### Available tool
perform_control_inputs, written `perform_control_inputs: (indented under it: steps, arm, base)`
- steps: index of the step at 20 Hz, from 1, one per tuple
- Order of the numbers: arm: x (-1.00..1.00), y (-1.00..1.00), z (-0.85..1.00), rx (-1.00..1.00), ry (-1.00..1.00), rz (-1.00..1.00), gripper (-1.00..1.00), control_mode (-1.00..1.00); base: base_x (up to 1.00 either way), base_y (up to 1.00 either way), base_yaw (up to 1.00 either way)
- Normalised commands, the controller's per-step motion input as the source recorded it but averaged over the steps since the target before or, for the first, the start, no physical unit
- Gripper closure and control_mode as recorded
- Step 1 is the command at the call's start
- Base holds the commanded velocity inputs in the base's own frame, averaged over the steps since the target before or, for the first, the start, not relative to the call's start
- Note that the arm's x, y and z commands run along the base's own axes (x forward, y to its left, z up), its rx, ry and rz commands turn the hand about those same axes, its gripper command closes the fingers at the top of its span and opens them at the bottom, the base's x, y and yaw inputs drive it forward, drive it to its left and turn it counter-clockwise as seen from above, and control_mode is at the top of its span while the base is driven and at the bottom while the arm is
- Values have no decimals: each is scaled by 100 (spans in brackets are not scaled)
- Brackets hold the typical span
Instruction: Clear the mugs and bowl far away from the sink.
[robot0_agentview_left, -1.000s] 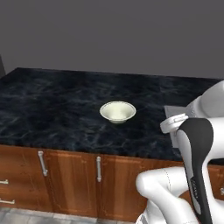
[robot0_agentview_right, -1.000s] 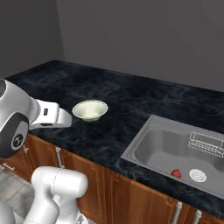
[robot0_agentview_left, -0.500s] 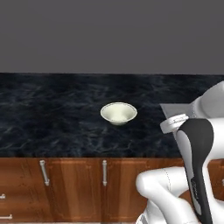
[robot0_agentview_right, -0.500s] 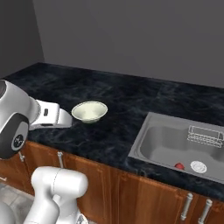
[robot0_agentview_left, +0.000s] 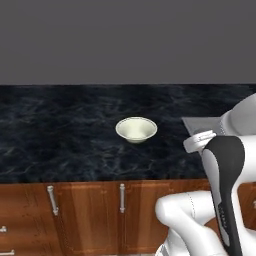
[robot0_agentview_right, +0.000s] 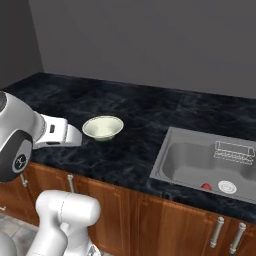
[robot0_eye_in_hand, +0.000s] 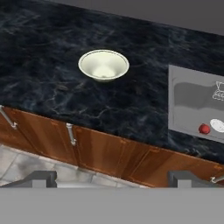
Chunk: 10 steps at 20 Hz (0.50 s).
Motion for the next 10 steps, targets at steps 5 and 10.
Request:
perform_control_inputs:
  steps: [5, 10]
  arm:
    - [0, 0, 0, 0, 0, 0, -100, 100]
    - [0, 0, 0, 0, 0, 0, -100, 100]
  base:
    - [19, 55, -11]
    - [28, 53, -12]
